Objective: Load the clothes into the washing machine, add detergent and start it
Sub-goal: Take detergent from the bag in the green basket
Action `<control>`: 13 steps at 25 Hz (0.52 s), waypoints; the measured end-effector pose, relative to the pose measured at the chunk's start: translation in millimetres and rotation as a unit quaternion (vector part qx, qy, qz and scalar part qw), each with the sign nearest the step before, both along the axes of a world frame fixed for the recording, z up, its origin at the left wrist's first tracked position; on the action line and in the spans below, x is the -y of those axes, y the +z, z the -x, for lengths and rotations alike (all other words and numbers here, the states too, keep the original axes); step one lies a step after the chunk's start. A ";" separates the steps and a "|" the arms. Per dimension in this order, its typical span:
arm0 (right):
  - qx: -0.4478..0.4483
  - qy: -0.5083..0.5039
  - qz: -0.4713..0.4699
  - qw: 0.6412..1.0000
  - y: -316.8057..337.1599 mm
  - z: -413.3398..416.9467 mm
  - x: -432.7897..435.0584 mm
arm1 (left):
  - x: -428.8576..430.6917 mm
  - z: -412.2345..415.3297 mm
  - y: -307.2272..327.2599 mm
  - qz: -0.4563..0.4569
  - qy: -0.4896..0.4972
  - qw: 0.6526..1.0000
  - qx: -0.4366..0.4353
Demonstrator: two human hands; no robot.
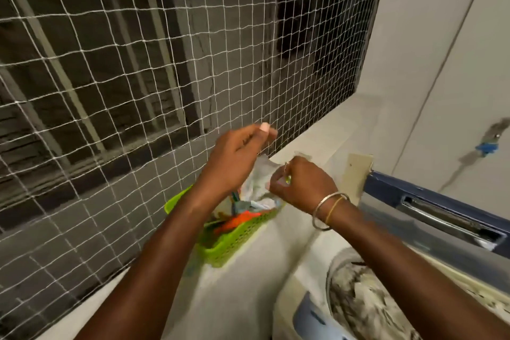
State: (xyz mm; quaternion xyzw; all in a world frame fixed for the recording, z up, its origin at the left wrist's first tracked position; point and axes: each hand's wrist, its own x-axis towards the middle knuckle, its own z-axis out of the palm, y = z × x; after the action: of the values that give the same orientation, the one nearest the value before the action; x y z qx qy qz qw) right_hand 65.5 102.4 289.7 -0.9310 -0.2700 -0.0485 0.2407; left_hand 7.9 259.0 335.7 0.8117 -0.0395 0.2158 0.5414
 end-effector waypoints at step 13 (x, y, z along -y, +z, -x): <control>0.022 -0.050 0.220 0.974 8.3 0.2 -30.3 | -31.8 -38.9 -36.8 0.012 -0.076 0.996 -0.047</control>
State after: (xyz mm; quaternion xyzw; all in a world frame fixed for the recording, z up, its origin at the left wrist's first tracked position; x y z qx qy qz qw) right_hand 65.3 132.7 298.0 -0.9722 -0.2322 -0.0209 0.0215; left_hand 46.8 290.8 298.9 0.8091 -0.0728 0.1358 0.5671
